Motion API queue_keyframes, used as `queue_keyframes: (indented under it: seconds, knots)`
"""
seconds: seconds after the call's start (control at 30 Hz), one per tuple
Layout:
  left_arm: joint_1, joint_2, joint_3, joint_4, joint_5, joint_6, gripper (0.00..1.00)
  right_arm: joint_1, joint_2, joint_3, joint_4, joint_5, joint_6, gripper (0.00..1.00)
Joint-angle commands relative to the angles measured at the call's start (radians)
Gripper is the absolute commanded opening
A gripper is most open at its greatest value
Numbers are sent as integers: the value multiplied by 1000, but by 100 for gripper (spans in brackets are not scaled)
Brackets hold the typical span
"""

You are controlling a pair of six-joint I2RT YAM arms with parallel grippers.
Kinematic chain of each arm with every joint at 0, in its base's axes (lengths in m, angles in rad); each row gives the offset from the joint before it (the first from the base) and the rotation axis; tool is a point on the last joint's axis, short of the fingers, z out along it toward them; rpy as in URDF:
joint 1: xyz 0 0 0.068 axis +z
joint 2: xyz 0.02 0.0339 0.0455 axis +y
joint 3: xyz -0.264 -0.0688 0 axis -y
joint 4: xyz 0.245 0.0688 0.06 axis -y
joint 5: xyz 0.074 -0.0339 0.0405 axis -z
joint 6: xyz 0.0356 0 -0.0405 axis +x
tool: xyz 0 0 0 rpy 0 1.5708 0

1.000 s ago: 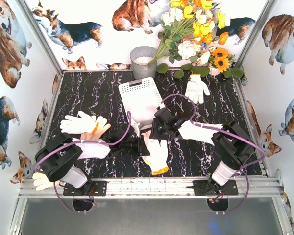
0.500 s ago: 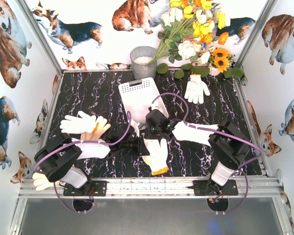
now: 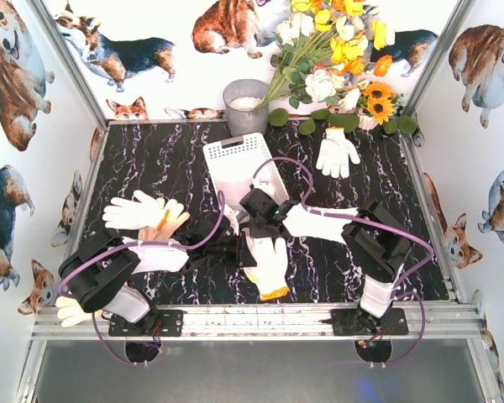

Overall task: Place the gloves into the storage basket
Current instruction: Pair the glove with the glove.

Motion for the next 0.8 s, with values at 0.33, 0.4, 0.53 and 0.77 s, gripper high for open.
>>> queue_keyframes:
  seconds: [0.33,0.4,0.53,0.77]
  knots:
    - [-4,-24,-24,-26,-8,12,15,32,-51,27,-6,86,-18,3]
    - [-4,-23,-22,-31,-11,12,14,37,-83,21,14,80,-24,3]
    - [-4,-27,-22,-36,-17,12,14,39,-107,11,55,37,-38,3]
    - [-4,-25,-23,-38,-17,11,14,39,-66,18,70,-16,-50,3]
